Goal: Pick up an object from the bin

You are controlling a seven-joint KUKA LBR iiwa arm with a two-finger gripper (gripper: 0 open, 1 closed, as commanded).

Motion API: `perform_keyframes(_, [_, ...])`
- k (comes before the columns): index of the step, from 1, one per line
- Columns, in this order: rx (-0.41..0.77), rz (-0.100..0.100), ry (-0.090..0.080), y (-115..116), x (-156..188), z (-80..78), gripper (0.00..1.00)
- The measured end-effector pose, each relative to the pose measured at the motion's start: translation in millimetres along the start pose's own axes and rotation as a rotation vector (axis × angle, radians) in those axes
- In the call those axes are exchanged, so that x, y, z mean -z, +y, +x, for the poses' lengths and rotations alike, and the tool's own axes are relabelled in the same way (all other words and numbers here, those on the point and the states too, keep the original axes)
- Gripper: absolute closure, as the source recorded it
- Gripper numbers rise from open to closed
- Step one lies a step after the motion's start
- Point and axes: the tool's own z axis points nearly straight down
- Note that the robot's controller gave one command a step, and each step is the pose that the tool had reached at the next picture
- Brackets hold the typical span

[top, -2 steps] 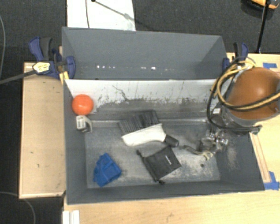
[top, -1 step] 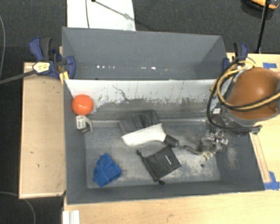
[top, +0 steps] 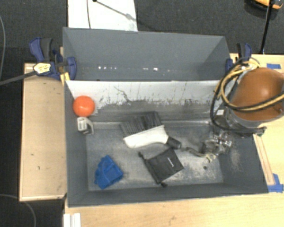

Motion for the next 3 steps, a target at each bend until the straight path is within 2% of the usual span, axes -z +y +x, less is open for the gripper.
perform_keyframes(1, [-0.002, -0.007, 0.003, 2, 17, 0.8, 1.00])
perform_keyframes(3, [-0.006, 0.001, 0.000, 0, 56, 0.1, 1.00])
